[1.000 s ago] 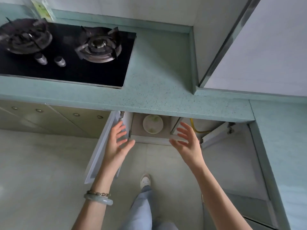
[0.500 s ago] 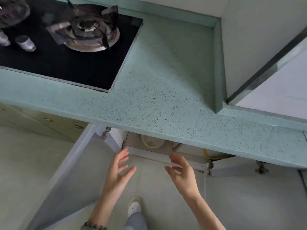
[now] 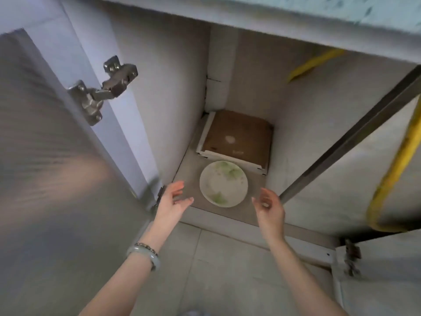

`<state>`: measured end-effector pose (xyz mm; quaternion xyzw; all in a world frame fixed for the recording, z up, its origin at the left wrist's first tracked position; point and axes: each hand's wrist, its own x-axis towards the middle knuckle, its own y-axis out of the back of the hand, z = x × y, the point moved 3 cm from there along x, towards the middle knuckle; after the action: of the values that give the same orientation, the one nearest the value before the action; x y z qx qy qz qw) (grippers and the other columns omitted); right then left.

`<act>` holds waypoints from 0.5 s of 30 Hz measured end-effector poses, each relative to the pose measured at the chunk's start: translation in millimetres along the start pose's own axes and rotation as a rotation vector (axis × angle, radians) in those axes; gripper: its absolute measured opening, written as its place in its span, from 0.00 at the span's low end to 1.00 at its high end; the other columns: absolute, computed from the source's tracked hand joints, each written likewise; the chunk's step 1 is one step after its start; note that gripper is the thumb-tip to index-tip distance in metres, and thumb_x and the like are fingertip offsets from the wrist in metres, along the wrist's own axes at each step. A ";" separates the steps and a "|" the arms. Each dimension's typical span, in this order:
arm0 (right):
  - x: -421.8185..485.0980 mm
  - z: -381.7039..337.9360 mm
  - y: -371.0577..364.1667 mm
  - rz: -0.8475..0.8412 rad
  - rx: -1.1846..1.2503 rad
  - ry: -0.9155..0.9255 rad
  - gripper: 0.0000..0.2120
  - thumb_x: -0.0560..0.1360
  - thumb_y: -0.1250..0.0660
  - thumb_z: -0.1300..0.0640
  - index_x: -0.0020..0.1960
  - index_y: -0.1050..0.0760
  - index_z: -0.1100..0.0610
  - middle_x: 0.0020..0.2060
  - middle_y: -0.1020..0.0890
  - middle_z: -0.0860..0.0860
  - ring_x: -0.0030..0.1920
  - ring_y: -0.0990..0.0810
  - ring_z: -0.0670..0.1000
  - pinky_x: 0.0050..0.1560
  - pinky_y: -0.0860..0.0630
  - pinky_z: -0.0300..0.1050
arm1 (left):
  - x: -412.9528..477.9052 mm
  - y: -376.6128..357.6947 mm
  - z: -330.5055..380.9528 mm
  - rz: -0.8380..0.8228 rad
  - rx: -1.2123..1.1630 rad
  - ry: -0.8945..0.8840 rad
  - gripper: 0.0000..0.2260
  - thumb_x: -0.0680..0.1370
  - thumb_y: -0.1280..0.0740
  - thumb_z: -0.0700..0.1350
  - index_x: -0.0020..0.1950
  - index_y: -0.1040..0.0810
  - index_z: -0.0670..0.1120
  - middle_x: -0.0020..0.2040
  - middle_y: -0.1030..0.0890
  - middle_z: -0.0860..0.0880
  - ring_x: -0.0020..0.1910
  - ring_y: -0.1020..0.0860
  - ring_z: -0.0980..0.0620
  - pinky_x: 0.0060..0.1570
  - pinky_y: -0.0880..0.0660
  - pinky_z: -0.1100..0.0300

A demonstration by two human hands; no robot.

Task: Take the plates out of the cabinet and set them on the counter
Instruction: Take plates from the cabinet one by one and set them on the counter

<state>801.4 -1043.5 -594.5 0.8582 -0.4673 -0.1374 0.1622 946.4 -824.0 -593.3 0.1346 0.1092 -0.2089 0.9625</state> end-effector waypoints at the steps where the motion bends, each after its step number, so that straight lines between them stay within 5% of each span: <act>1: 11.3 13.8 -9.6 0.028 -0.045 0.012 0.17 0.73 0.30 0.64 0.61 0.25 0.58 0.53 0.23 0.56 0.42 0.23 0.46 0.41 0.27 0.27 | 13.9 -8.2 -18.0 0.024 0.019 0.024 0.23 0.74 0.29 0.37 0.67 0.30 0.45 0.65 0.26 0.48 0.62 0.28 0.53 0.56 0.34 0.68; 4: 39.4 34.9 -32.9 0.103 -0.153 0.074 0.19 0.74 0.32 0.63 0.64 0.28 0.60 0.52 0.27 0.56 0.37 0.27 0.45 0.44 0.28 0.42 | 48.7 -35.2 -58.8 0.055 0.086 0.095 0.23 0.76 0.32 0.40 0.70 0.32 0.42 0.69 0.29 0.45 0.67 0.30 0.48 0.63 0.36 0.62; 7: 61.0 55.3 -56.2 0.072 -0.263 0.107 0.18 0.76 0.34 0.61 0.65 0.30 0.61 0.54 0.30 0.56 0.36 0.26 0.47 0.43 0.32 0.38 | 77.6 -55.5 -87.8 0.027 0.197 0.069 0.22 0.77 0.33 0.39 0.70 0.32 0.38 0.69 0.28 0.41 0.68 0.30 0.45 0.66 0.36 0.58; 11: 89.7 90.6 -82.6 -0.107 -0.498 0.142 0.15 0.78 0.39 0.59 0.65 0.30 0.60 0.60 0.31 0.56 0.58 0.26 0.56 0.55 0.28 0.45 | 116.6 -72.4 -112.2 -0.019 0.256 0.048 0.24 0.77 0.33 0.43 0.71 0.34 0.39 0.70 0.31 0.40 0.70 0.33 0.43 0.69 0.37 0.50; 15: 120.1 125.6 -97.5 -0.245 -0.666 0.113 0.19 0.80 0.44 0.55 0.70 0.34 0.55 0.64 0.32 0.55 0.65 0.33 0.55 0.65 0.31 0.49 | 156.0 -80.7 -124.5 -0.043 0.411 -0.028 0.26 0.77 0.34 0.49 0.72 0.34 0.42 0.70 0.31 0.41 0.69 0.33 0.42 0.66 0.35 0.53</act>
<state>889.8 -1114.3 -758.5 0.8141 -0.2808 -0.2527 0.4410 1031.0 -915.0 -769.1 0.3228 0.0537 -0.2492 0.9115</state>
